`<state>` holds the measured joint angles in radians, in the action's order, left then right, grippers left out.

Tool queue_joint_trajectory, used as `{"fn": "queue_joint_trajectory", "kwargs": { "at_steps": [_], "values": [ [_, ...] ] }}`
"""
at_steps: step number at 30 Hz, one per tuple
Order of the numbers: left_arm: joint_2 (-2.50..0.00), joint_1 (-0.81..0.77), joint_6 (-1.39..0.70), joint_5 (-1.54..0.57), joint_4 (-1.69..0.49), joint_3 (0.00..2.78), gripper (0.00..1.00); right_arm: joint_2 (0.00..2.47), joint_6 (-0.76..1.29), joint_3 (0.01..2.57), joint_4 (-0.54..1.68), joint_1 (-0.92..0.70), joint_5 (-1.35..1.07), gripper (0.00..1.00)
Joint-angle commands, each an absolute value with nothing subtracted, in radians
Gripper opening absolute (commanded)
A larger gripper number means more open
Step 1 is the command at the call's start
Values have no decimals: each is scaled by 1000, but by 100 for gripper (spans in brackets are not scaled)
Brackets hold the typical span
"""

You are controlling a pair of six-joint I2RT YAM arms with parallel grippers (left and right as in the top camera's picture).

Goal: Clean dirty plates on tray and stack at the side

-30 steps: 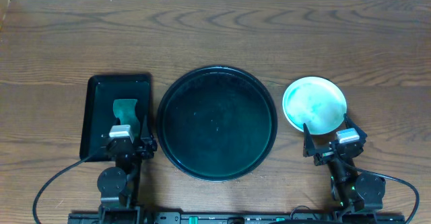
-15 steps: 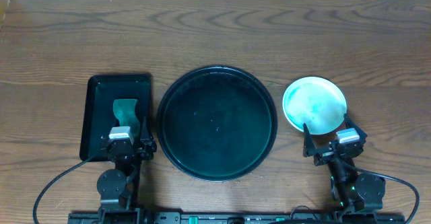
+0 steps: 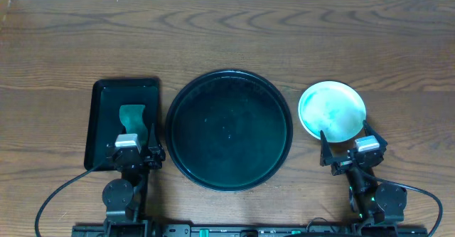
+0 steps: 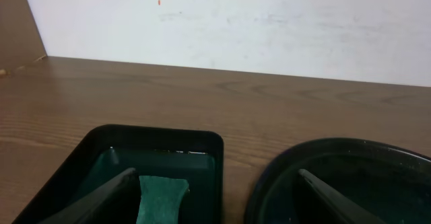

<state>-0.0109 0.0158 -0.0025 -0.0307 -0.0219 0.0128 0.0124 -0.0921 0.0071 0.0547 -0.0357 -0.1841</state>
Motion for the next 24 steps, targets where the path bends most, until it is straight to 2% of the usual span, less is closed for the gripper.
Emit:
{"fn": "queue_joint_trajectory", "kwargs": {
  "at_steps": [1, 24],
  "values": [
    [-6, 16, 7, -10, -72, 4, 72, 6, -102, 6, 57, -26, -192, 99],
    [-6, 16, 7, -10, -72, 4, 72, 6, -102, 6, 57, -26, -192, 99]
  ]
}}
